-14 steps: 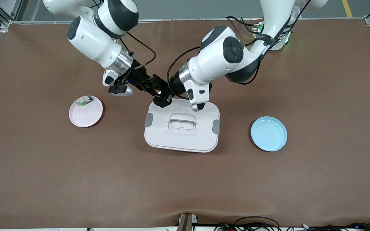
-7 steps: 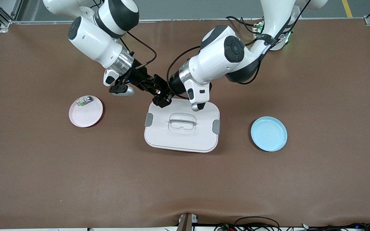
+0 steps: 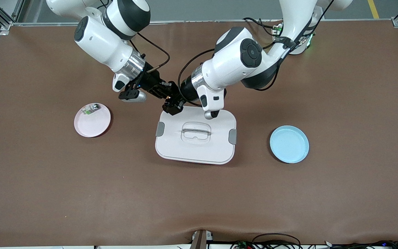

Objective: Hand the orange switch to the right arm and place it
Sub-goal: 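Grasp the orange switch with the right gripper beside the left gripper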

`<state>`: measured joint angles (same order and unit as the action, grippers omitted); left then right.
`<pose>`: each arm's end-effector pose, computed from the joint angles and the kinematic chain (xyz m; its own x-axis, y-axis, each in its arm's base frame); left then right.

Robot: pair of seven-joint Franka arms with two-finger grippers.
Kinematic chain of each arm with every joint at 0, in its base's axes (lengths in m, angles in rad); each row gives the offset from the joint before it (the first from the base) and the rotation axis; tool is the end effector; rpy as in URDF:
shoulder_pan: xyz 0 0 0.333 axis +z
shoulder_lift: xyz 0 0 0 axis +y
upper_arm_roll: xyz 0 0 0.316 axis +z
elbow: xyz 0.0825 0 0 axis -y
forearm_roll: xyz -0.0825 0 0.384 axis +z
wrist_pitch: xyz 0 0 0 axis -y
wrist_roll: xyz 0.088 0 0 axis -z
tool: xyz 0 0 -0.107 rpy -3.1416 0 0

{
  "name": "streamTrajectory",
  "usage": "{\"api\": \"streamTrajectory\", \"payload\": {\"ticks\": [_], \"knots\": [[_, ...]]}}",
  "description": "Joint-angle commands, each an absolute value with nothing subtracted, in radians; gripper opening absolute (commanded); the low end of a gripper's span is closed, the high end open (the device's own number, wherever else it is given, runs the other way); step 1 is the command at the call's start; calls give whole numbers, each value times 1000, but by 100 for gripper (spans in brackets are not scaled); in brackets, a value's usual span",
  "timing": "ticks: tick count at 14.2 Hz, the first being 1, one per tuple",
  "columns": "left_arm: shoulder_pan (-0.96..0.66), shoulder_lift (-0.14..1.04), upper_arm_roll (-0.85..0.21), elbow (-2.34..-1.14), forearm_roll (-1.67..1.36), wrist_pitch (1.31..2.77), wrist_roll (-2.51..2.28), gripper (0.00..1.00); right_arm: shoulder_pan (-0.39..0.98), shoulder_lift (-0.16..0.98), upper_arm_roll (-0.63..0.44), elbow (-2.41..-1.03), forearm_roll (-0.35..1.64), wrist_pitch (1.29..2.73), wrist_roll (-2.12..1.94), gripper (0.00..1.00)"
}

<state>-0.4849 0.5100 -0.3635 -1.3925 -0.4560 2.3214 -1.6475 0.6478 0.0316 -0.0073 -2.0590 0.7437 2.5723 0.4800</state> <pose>0.5234 -0.5189 0.4813 0.4258 0.6846 -0.5916 0.9046 -0.3348 0.2637 0.4814 0.3449 0.4693 0.9326 -0.3596 -0.0314 -0.2935 -0.7047 -0.6459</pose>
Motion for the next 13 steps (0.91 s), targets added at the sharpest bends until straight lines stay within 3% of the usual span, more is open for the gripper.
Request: {"api": "streamTrajectory", "payload": {"ticks": [1,3,5,6,13], "knots": [[-491,522,-362,-1362,-469,2330,-1661,0,650,20,-18,-2068,762,2551,492,0],[-485,522,-362,-1364,-471,2329,-1660,0,647,20,-20,-2068,764,2542,492,0],[-480,522,-362,-1364,-505,2329,-1658,36,647,18,-20,-2068,762,2542,491,0],[-480,520,-362,-1364,-503,2329,-1648,99,646,18,-20,-2068,762,2542,491,0],[-469,488,-348,-1364,-491,2303,-1646,100,585,-1,-28,-2039,698,2363,422,0]]}}
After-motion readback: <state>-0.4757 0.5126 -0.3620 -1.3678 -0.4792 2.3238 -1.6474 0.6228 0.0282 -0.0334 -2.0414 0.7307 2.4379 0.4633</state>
